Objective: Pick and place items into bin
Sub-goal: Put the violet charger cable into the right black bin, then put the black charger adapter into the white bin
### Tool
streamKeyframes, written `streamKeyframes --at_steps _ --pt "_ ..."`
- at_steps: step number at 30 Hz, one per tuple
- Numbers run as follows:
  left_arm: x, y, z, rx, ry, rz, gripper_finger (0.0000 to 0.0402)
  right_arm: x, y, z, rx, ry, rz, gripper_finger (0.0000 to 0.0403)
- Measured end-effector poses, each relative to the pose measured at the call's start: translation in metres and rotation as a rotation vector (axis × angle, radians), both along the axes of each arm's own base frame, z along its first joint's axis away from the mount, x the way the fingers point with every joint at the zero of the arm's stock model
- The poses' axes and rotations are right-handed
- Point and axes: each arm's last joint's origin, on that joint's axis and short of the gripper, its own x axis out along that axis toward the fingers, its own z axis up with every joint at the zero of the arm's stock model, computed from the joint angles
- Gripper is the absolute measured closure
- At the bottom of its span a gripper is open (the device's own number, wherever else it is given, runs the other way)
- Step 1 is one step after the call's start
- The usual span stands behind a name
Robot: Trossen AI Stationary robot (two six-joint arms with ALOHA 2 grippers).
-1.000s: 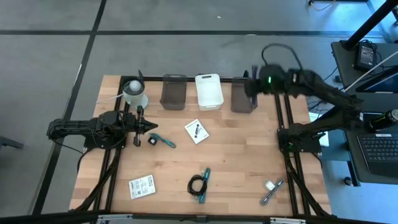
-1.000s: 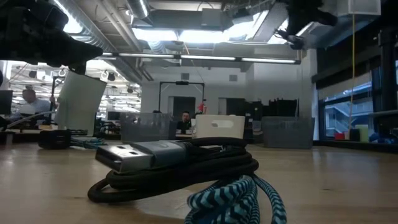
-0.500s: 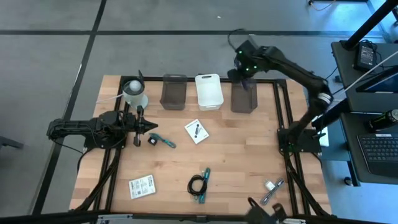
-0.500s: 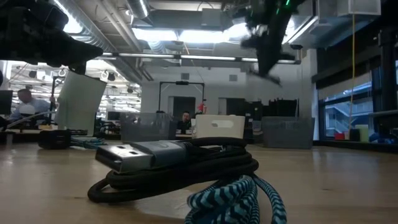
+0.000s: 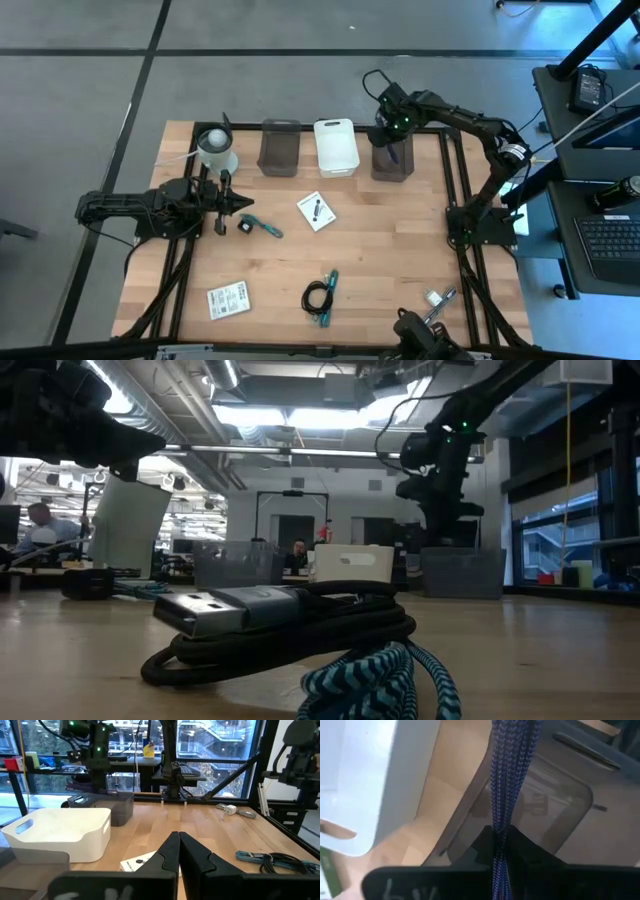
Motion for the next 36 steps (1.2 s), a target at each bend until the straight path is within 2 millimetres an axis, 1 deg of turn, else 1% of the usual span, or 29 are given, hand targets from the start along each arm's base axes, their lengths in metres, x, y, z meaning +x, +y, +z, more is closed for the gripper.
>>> streamKeyframes --at_steps 3,7,12,14,17,21,24,27,29,31,34,36 --pt "0.000 0.000 0.000 0.026 0.002 0.001 0.0400 -0.005 0.000 -0.008 0.014 0.008 -0.019 0.0381" --pt "0.000 0.000 0.000 0.034 0.002 0.001 0.0400 -0.007 0.000 -0.013 0.021 0.012 -0.040 0.0380" --pt "0.000 0.000 0.000 0.036 0.003 0.001 0.0400 -0.006 -0.001 -0.013 0.016 0.005 -0.042 0.0343" --pt "0.000 0.000 0.000 0.036 0.003 0.001 0.0400 -0.007 0.000 -0.013 0.023 0.006 -0.057 0.0335" --pt "0.000 0.000 0.000 0.013 0.000 0.001 0.0400 -0.007 0.001 -0.014 0.039 0.005 -0.088 0.0336" --pt "0.000 0.000 0.000 -0.017 -0.001 0.000 0.0400 -0.006 0.002 -0.013 0.071 -0.026 -0.084 0.0343" --pt "0.000 0.000 0.000 -0.018 -0.002 0.000 0.0400 -0.006 0.002 -0.011 0.098 -0.024 -0.124 0.0345" --pt "0.000 0.000 0.000 -0.018 -0.001 0.000 0.0400 -0.007 0.004 0.004 0.090 -0.033 -0.129 0.0342" --pt "0.000 0.000 0.000 -0.018 -0.001 0.000 0.0400 -0.010 0.007 0.022 0.083 -0.047 -0.149 0.0340" --pt "0.000 0.000 0.000 -0.018 -0.001 0.000 0.0400 -0.015 0.013 0.044 0.057 -0.076 -0.166 0.0339" --pt "0.000 0.000 0.000 -0.017 -0.002 0.000 0.0400 -0.022 0.033 0.081 -0.005 -0.151 -0.171 0.0347" --pt "0.000 0.000 0.000 -0.017 -0.002 0.000 0.0400 -0.026 0.053 0.102 -0.055 -0.200 -0.165 0.0361"
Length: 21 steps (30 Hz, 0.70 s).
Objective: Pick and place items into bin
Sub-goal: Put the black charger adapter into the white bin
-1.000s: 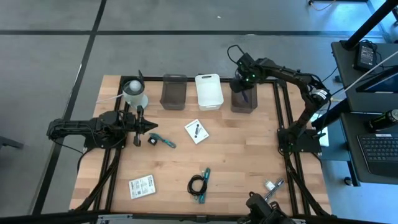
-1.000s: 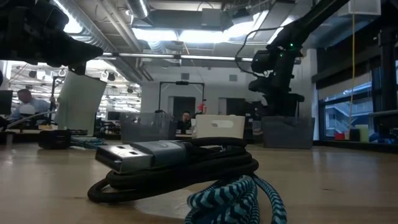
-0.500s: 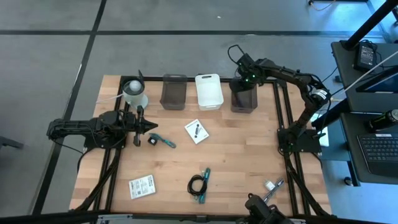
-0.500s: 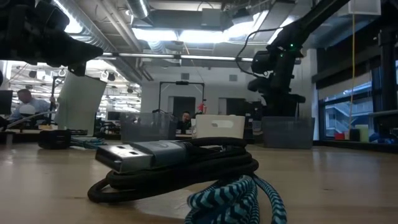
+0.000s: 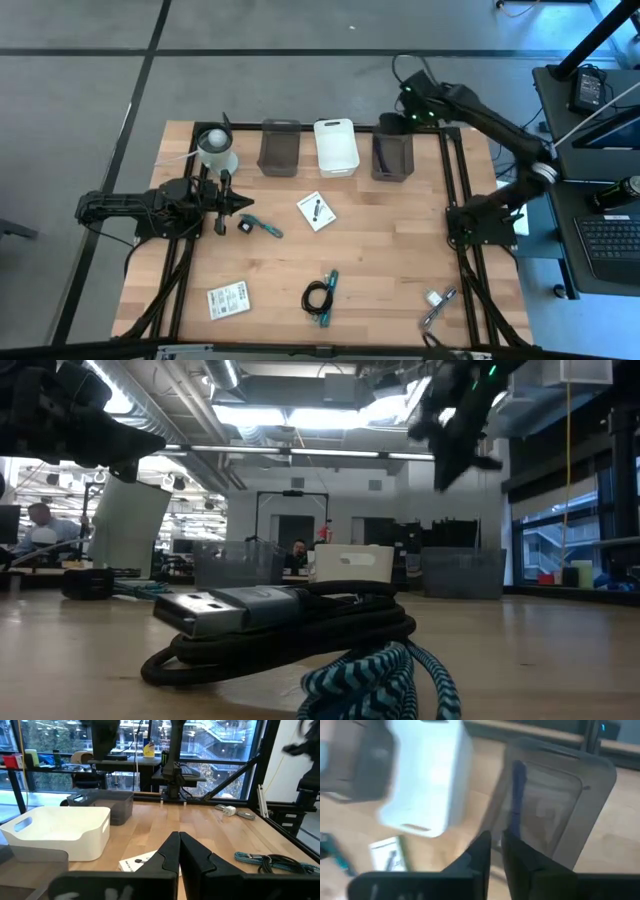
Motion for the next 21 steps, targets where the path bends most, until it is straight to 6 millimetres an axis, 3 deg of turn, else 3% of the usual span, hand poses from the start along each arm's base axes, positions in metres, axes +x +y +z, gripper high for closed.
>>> streamKeyframes --at_steps 4,7,12,21 --pt "0.000 0.000 0.000 -0.002 0.001 0.000 0.0400 -0.010 0.050 0.026 -0.089 -0.041 -0.011 0.0396" --pt "0.000 0.000 0.000 -0.002 0.000 0.002 0.0400 -0.009 0.086 0.028 -0.119 -0.067 -0.023 0.0394" --pt "0.000 0.000 0.000 -0.013 -0.007 0.006 0.0400 0.002 0.135 0.006 -0.118 -0.085 -0.016 0.0398" --pt "0.000 0.000 0.002 -0.013 -0.022 0.005 0.0400 0.034 0.193 -0.049 -0.143 -0.307 0.147 0.0397"
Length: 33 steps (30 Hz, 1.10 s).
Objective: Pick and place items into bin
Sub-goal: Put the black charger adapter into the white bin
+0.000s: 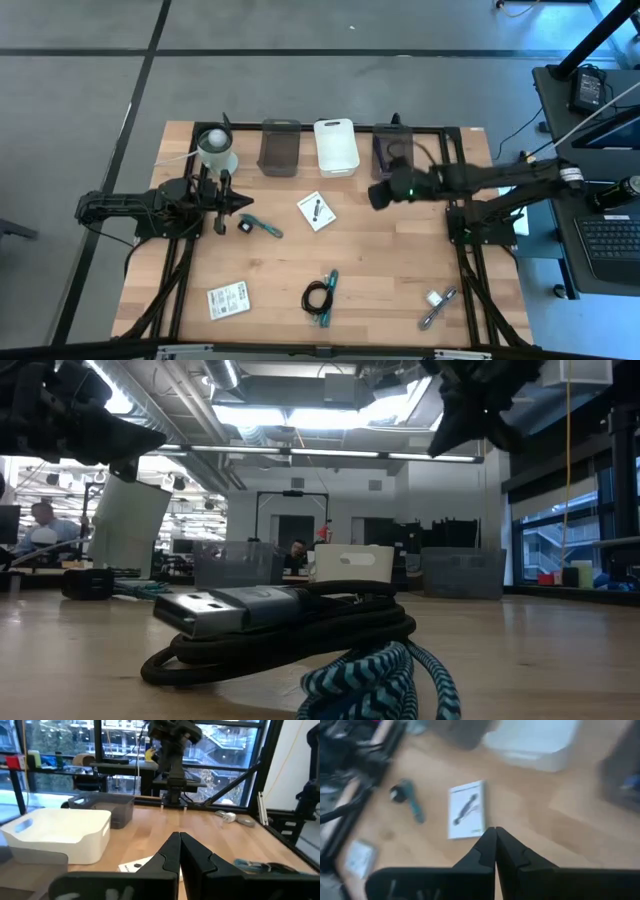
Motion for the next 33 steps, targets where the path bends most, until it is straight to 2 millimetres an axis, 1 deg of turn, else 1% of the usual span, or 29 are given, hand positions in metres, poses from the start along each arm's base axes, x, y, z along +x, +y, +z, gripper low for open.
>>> streamKeyframes --at_steps 3,5,9,13,17,21,23,28,33 --pt "0.000 0.000 0.000 -0.001 0.000 0.010 0.0400 0.002 0.014 -0.019 -0.014 -0.049 0.074 0.0400" --pt "0.000 0.001 -0.001 -0.004 0.008 0.048 0.0400 0.001 0.020 -0.031 -0.010 -0.056 0.099 0.0401" --pt "0.000 0.003 0.000 -0.014 0.002 0.094 0.0400 -0.004 0.024 -0.050 0.034 -0.043 0.075 0.0398" --pt "0.000 0.003 0.000 -0.060 -0.004 0.093 0.0400 -0.007 0.024 -0.059 0.060 -0.030 0.048 0.0396" --pt "0.000 0.004 0.001 -0.056 -0.019 0.129 0.0400 -0.007 0.024 -0.059 0.057 -0.035 0.051 0.0395" --pt "-0.002 0.006 0.008 -0.182 -0.118 0.199 0.0400 -0.007 0.024 -0.059 0.054 -0.033 0.053 0.0394" --pt "-0.002 0.007 0.011 -0.210 -0.151 0.236 0.0400 -0.007 0.024 -0.060 0.051 -0.032 0.055 0.0394" --pt "-0.005 0.007 0.023 -0.241 -0.288 0.194 0.0400 -0.007 0.023 -0.060 0.019 -0.021 0.083 0.0394" --pt "-0.009 0.005 0.037 -0.212 -0.418 0.152 0.0400 -0.007 0.021 -0.059 -0.020 -0.009 0.113 0.0394"
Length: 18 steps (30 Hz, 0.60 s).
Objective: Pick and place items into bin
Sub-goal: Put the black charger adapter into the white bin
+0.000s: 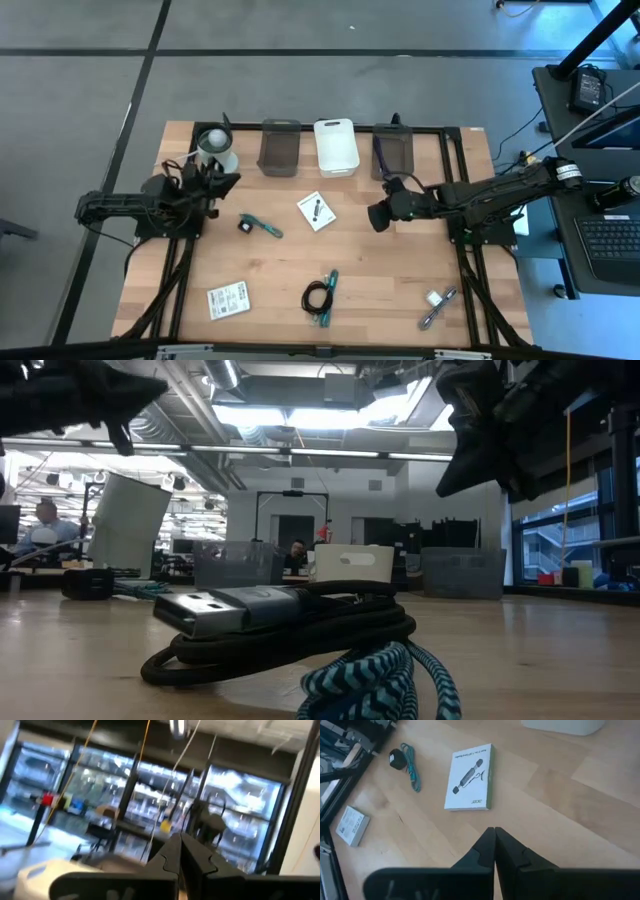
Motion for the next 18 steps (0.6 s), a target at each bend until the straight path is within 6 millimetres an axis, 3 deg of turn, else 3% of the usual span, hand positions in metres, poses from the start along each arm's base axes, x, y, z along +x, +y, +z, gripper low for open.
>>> streamKeyframes --at_steps 9,18 --pt "0.002 0.000 0.043 0.056 0.109 0.024 0.0400 0.001 -0.004 0.000 -0.096 0.028 0.071 0.0394" --pt "0.047 0.003 0.093 0.092 0.403 0.062 0.0391 0.001 -0.003 0.000 -0.133 0.049 0.177 0.0394"
